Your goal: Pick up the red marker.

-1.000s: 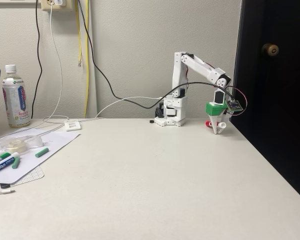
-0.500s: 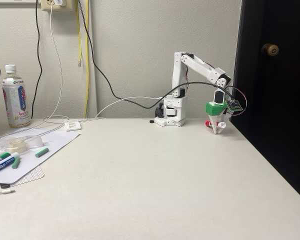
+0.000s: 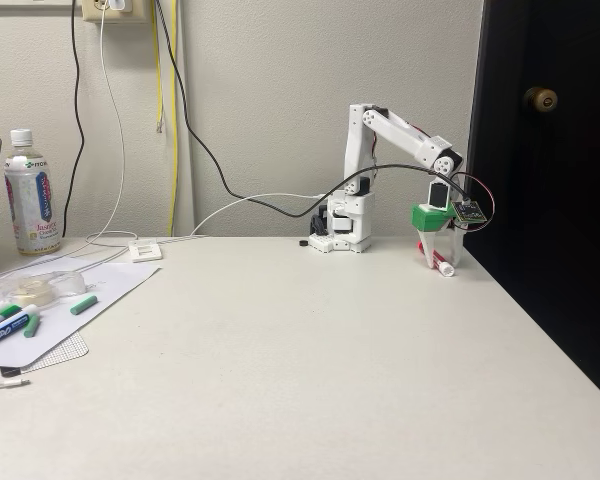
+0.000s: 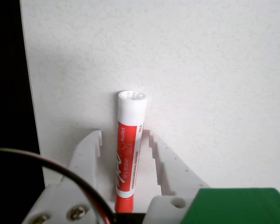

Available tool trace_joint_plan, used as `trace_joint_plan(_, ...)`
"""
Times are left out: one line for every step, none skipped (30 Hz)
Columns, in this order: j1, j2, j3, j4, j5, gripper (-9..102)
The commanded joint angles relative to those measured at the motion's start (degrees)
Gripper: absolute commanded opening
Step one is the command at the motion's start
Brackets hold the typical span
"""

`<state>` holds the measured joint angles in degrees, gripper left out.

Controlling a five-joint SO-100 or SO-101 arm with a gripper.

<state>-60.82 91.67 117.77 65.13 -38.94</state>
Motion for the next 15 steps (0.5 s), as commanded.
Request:
trace_joint_plan(0.09, -0.18, -1.58, -0.53, -0.26, 25)
trace_joint_plan(0.09, -0.26, -1.58, -0.70, -0.26, 25)
trace_joint_plan(0.09, -0.26, -1.58, -0.70, -0.26, 24)
trace_joint_plan(0.26, -0.26, -1.58, -0.70, -0.26, 24)
trace_joint_plan(0.35, 0.00, -1.58, -0.70, -0.35, 23)
trace_joint_plan(0.53, 0.26, -1.58, -0.70, -0.44, 22)
trace_joint_plan(0.53, 0.70, -1.67, -0.70, -0.62, 22)
trace_joint_plan(0.53, 1.05, -1.67, -0.53, -0.70, 21)
trace_joint_plan(0.53, 1.32, -1.76, -0.35, -0.70, 20)
trace_joint_plan(0.53, 1.58, -2.02, 0.00, -0.70, 19)
trace_joint_plan(0.53, 1.76, -2.20, 0.35, -0.70, 19)
trace_joint_plan(0.53, 1.93, -2.20, 0.53, -0.70, 19)
trace_joint_plan(0.53, 2.20, -2.29, 0.53, -0.79, 18)
trace_joint_plan(0.62, 2.37, -2.29, 0.53, -0.88, 18)
trace_joint_plan(0.62, 2.46, -2.29, 0.53, -0.97, 16)
